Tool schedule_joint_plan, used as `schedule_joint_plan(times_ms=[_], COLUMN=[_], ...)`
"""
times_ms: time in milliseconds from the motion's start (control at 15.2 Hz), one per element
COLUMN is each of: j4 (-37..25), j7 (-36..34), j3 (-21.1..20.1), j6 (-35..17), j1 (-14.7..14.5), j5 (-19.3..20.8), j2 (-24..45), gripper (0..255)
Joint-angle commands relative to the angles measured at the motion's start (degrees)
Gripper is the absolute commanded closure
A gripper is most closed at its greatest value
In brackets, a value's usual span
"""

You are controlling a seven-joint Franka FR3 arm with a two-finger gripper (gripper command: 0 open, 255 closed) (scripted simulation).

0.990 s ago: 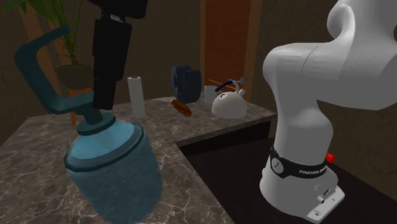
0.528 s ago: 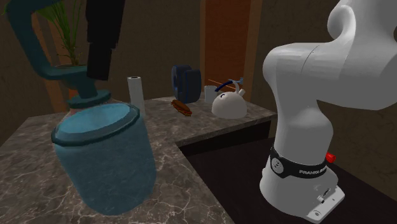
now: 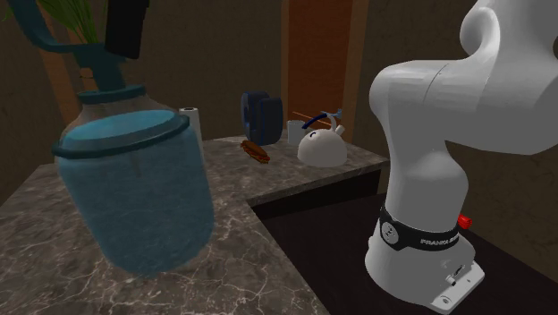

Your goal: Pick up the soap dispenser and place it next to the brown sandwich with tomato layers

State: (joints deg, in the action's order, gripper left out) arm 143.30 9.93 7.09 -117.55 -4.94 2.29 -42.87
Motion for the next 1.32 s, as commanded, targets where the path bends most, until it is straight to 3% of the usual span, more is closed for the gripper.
schedule_joint_plan(times_ms=[0, 1254], j4=[-1.56, -18.38], j7=[-0.07, -0.35], j3=[-0.13, -0.73], j6=[1.55, 15.22], j1=[-0.05, -0.58], j5=[-0.07, -0.69], j2=[-0.03, 3.11], gripper=[255, 255])
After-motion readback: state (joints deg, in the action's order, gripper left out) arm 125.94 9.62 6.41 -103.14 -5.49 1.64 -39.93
